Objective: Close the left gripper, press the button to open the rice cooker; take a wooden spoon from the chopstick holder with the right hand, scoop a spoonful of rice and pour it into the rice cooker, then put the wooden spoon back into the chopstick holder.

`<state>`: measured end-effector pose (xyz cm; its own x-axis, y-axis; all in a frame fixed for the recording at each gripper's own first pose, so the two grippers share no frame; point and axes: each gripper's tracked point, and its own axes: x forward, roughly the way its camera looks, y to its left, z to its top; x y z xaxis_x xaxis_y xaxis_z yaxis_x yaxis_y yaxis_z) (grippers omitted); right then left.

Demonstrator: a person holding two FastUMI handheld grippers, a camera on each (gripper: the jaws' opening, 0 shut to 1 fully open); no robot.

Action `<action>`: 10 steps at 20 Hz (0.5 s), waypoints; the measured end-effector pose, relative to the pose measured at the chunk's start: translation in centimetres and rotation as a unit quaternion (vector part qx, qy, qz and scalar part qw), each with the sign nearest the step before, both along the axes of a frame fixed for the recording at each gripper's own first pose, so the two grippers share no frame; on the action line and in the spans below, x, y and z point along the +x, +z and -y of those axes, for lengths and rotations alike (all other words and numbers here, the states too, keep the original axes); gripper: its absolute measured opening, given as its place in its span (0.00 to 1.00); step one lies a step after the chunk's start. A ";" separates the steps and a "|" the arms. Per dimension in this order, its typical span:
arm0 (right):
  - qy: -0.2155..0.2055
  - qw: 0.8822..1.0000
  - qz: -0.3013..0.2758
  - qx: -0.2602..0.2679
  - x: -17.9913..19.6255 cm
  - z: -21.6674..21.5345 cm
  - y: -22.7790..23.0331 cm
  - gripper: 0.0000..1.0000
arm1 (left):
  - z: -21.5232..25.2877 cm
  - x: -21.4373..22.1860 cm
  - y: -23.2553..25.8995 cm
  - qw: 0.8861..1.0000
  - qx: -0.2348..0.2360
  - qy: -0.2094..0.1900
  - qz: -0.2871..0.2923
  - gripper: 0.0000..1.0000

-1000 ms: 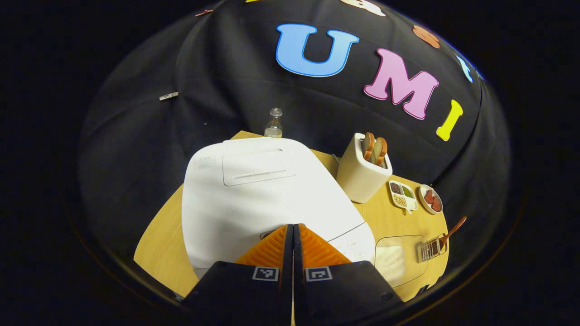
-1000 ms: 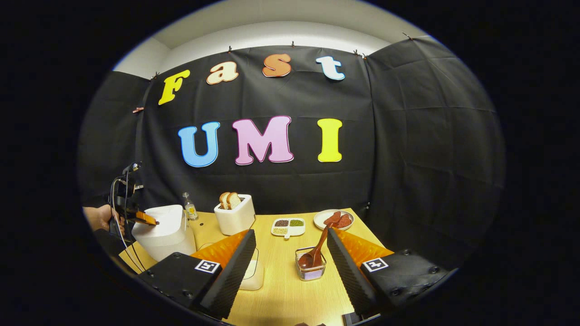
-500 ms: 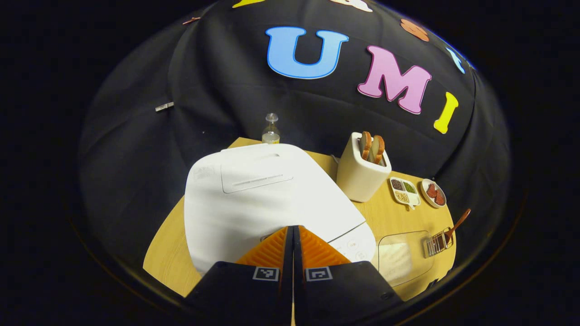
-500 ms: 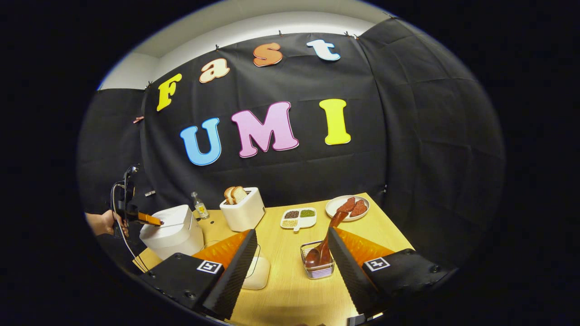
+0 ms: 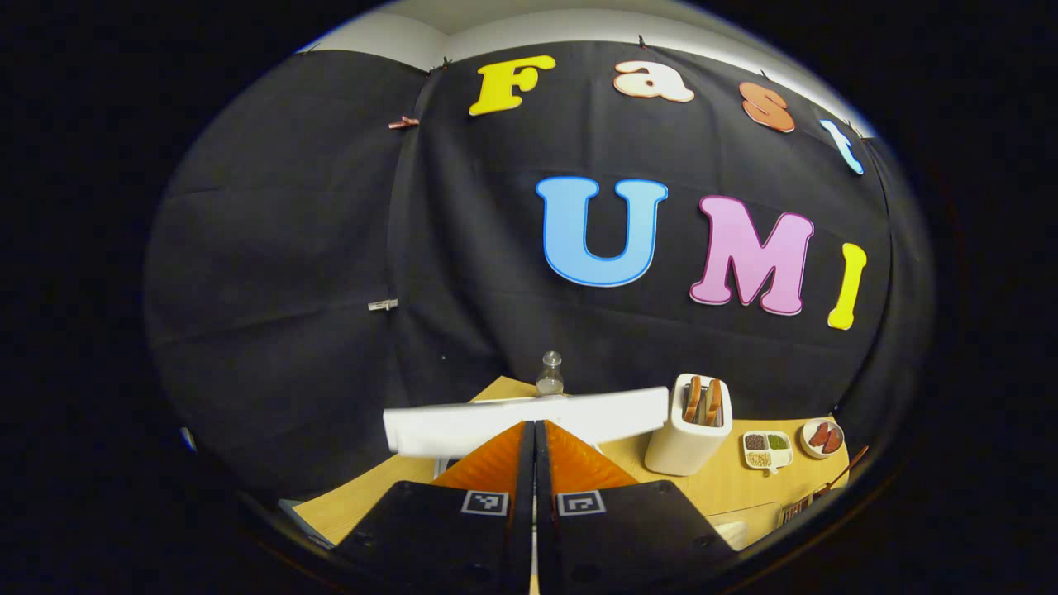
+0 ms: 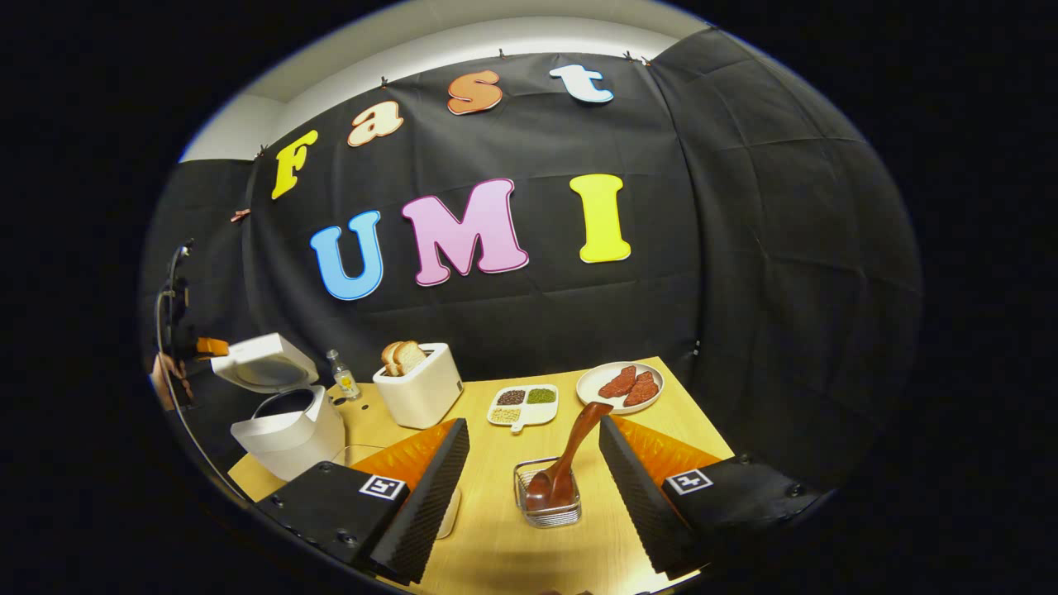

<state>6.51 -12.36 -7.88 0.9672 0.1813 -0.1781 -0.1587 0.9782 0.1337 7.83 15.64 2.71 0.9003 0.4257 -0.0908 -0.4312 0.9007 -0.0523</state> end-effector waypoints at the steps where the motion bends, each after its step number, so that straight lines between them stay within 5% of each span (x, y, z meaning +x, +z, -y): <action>1: -0.003 1.000 -0.005 -0.002 0.7 0.4 -0.5 0.98 | 1.2 -0.8 0.3 1.000 -0.002 -0.004 0.008 0.07; 7: 0.000 0.997 -0.072 0.003 4.6 1.5 -5.0 0.98 | 6.6 -6.0 -0.8 0.997 -0.057 0.001 0.042 0.13; 9: 0.007 0.995 -0.098 0.007 5.6 1.3 -6.4 0.98 | 7.4 -7.5 -2.2 0.996 -0.076 0.005 0.042 0.22; 10: 0.011 0.994 -0.108 0.011 6.1 1.0 -7.0 0.99 | 7.8 -8.0 -2.9 0.996 -0.081 0.004 0.039 0.35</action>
